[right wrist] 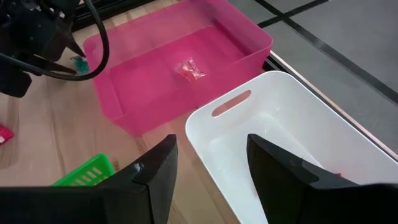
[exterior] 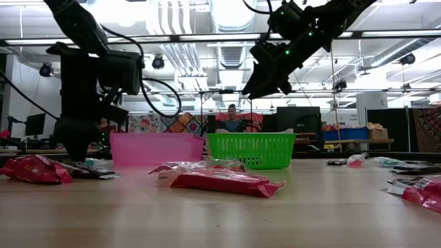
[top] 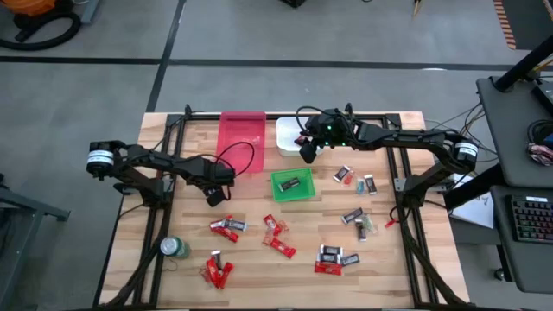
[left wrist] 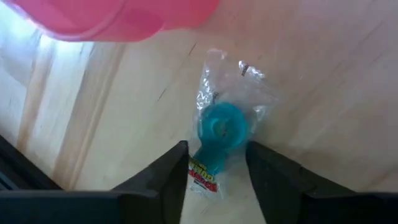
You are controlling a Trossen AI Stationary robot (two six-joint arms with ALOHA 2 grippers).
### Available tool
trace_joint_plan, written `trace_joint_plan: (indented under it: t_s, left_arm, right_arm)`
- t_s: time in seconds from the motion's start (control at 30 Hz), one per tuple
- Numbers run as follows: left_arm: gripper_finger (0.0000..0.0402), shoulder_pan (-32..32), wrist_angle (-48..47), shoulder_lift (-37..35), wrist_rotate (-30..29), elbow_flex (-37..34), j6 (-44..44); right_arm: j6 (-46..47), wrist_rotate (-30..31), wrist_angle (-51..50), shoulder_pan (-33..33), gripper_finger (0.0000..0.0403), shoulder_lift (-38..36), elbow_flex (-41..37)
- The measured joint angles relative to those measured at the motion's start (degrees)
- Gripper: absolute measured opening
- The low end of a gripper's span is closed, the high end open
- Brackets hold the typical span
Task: Sort candy
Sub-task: Put the blue candy into the red bin
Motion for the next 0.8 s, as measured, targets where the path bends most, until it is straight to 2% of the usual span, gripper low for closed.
trace_joint_plan:
  t_s: [0.3, 0.53, 0.8]
  left_arm:
    - [0.0013, 0.00, -0.82, -0.01, 2.25, 1.02, -0.08]
    - [0.0002, -0.72, -5.14, -2.99, 4.91, 3.16, 1.47]
    - [0.0000, -1.51, -5.18, -10.94, 9.85, 4.44, 3.02]
  right_arm:
    - [-0.17, -0.02, 0.00, 0.76, 0.0183, 0.00, 0.00]
    - [-0.48, -0.02, -0.02, 0.76, 0.0183, 0.00, 0.00]
    - [-0.97, -0.02, 0.00, 0.76, 0.0183, 0.00, 0.00]
